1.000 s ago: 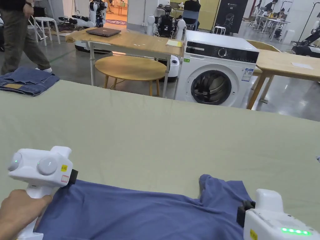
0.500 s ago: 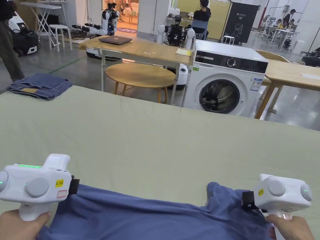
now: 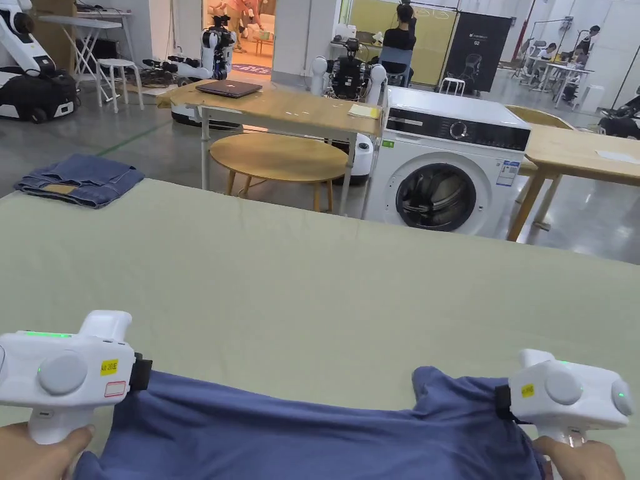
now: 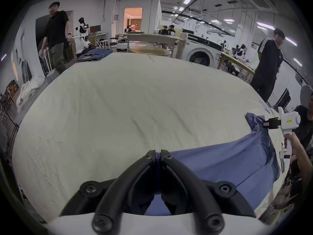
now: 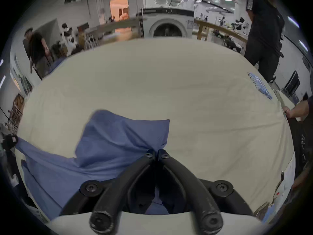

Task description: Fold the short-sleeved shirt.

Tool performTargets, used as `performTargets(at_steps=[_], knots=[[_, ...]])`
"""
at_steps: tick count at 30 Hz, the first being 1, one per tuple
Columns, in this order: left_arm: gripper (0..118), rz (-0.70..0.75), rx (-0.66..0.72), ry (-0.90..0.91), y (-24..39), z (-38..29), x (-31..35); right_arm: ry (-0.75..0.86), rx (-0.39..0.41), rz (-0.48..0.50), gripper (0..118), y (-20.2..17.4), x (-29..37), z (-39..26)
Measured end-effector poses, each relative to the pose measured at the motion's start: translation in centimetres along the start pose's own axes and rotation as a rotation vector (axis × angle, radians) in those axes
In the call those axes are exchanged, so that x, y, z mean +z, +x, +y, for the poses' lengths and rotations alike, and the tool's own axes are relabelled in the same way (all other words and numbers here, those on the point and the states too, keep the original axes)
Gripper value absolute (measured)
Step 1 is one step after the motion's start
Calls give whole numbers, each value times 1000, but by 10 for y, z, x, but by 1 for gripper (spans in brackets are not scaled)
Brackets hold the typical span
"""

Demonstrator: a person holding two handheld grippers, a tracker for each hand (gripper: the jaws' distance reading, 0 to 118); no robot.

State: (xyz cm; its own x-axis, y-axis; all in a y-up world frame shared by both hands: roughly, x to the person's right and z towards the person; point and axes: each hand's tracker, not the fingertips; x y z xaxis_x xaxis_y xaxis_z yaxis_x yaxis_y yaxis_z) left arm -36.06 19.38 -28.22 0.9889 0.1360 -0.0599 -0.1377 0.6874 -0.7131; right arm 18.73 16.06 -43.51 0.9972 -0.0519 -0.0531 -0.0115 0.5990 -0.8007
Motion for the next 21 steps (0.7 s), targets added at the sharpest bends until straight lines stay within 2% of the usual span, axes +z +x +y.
performTargets(at_steps=[10, 17, 21], knots=[[0, -53, 15, 78, -6, -13, 61, 186, 5, 39, 1, 22, 144, -41], [0, -99, 9, 87, -12, -52, 103, 210, 55, 16, 1, 19, 208, -103], [0, -107, -3, 44, -13, -89, 112, 153, 71, -1, 1, 21, 219, -148]])
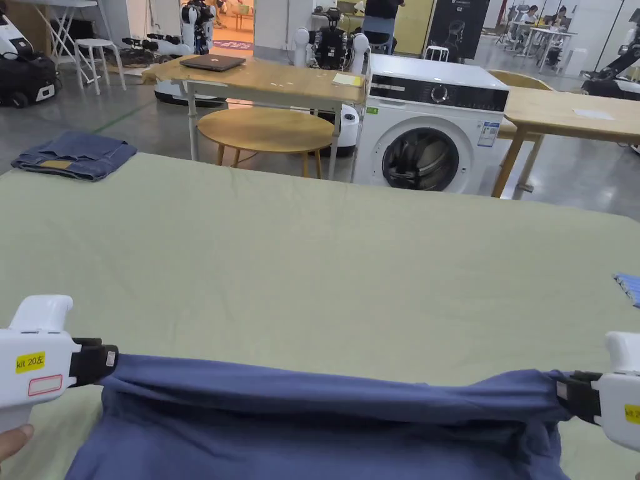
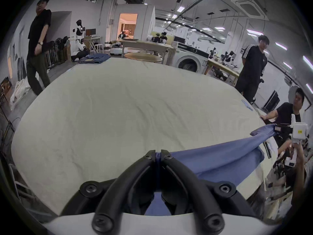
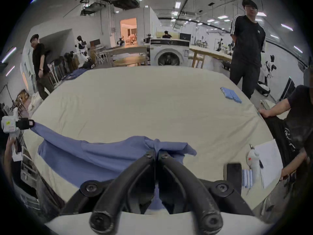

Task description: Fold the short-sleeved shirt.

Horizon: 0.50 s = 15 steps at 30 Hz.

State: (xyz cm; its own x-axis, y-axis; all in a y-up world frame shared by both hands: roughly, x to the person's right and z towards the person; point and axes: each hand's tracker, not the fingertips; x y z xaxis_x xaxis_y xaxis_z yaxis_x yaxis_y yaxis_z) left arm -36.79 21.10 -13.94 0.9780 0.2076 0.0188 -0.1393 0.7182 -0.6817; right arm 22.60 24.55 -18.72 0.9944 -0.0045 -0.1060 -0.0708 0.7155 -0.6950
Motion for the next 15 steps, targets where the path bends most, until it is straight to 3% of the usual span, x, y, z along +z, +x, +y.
performTargets(at_steps=[4, 15], knots=[[0, 1, -4, -77, -2, -37, -1, -105, 51, -20, 1, -1, -2, -41], [0, 46, -80, -308, -1, -80, -37, -346, 78, -63, 1, 10, -64, -100]])
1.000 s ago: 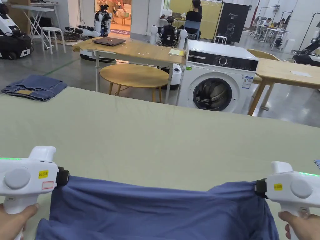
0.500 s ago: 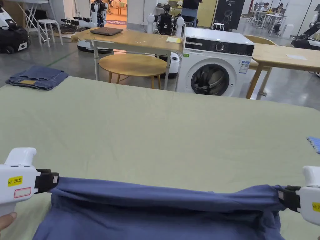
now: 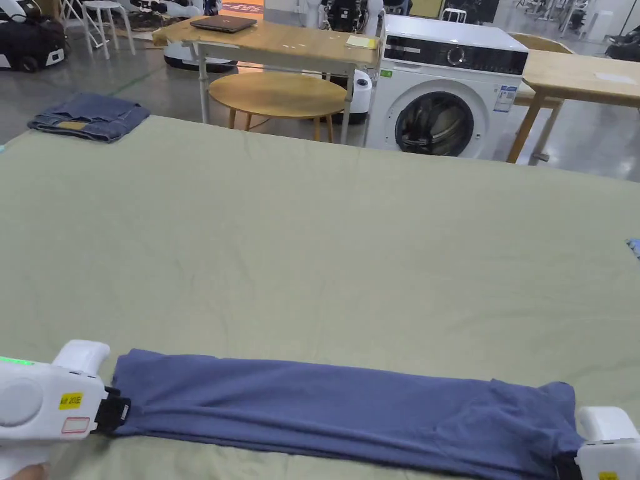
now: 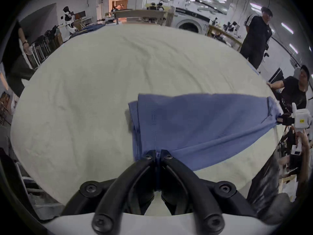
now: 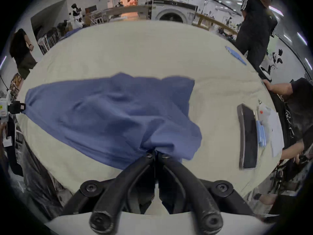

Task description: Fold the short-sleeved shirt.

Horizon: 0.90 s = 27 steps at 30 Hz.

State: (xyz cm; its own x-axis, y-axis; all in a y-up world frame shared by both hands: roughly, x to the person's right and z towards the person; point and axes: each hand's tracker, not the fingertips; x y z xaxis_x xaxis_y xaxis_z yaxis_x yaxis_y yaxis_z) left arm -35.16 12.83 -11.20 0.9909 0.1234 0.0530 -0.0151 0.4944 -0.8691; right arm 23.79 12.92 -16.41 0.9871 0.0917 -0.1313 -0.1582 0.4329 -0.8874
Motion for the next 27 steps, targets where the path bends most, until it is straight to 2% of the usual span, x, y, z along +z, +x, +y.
performTargets(at_steps=[4, 6, 7, 9, 10, 13, 17, 20, 24, 25, 27], knots=[[0, 21, -6, -10, 4, 6, -3, -1, -16, -3, 1, -6, -9, -1], [4, 26, 14, -20, 5, 8, 2, 3, -12, -15, 9, -9, -5, 1], [11, 28, 29, -23, 6, 10, 4, 1, -11, -22, 19, -9, -2, 3], [24, 11, 67, 22, 12, 13, 18, 22, -21, -47, 52, -11, 12, 7], [27, 21, 79, 58, 15, 15, 23, 62, -21, -69, 63, -13, 20, 9], [29, 25, 65, 202, 27, 24, 40, 200, -34, -116, 67, -18, 44, 20], [29, 41, 21, 374, 49, 40, 49, 406, -119, -118, 67, -37, 65, 37], [29, 67, -14, 509, 71, 51, 53, 608, -169, -83, 67, -58, 78, 47], [29, 110, -76, 710, 101, 60, 56, 838, -184, -85, 60, -93, 89, 60], [29, 124, -83, 743, 105, 62, 55, 876, -177, -86, 53, -101, 92, 62], [26, 148, -101, 826, 118, 63, 59, 946, -150, -91, 14, -121, 99, 67]])
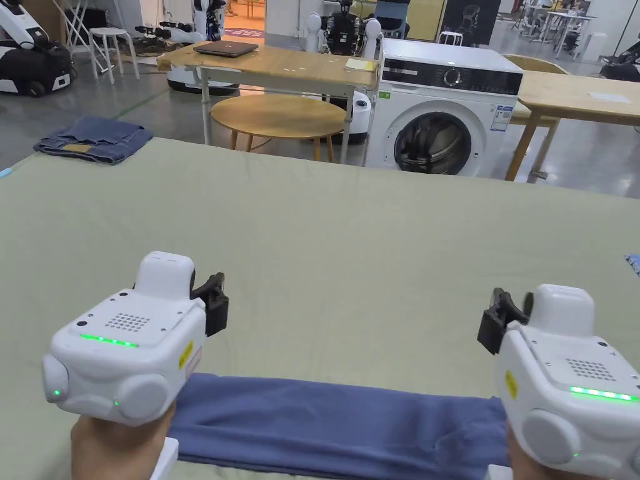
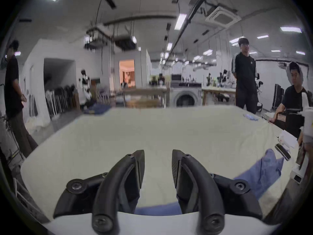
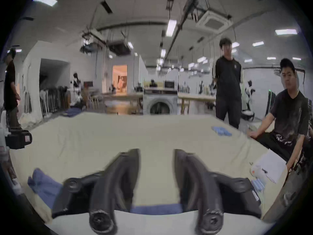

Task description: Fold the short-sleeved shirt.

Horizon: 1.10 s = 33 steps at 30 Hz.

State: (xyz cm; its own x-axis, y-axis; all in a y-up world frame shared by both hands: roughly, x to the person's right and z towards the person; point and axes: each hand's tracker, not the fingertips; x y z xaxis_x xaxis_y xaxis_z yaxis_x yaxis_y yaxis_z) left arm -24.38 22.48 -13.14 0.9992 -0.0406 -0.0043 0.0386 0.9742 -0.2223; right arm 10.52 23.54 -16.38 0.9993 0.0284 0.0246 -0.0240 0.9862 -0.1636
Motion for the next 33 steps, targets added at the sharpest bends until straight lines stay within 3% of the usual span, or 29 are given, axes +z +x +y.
performTargets(at_steps=[3, 10, 15, 19, 25, 29, 33], knots=[[0, 33, 4, 70, 5, 3, -3, 70, 22, 7, 0, -22, 4, 3], [0, 46, -15, 123, 8, 6, 2, 118, 38, 9, 0, -47, 12, -1], [0, -24, 40, -90, -34, 5, 0, 95, 30, 45, 0, -56, 7, -5], [0, -21, 174, -274, -95, -19, 0, 83, 57, 51, 0, -60, 4, -12], [1, -172, 456, -503, -167, -59, 7, 49, 75, 72, 0, -66, -2, -22], [45, -268, 559, -633, -198, -80, -4, 18, 76, 87, 0, -67, -7, -26], [77, -396, 635, -745, -215, -104, -17, 1, 61, 108, 0, -64, -8, -28]])
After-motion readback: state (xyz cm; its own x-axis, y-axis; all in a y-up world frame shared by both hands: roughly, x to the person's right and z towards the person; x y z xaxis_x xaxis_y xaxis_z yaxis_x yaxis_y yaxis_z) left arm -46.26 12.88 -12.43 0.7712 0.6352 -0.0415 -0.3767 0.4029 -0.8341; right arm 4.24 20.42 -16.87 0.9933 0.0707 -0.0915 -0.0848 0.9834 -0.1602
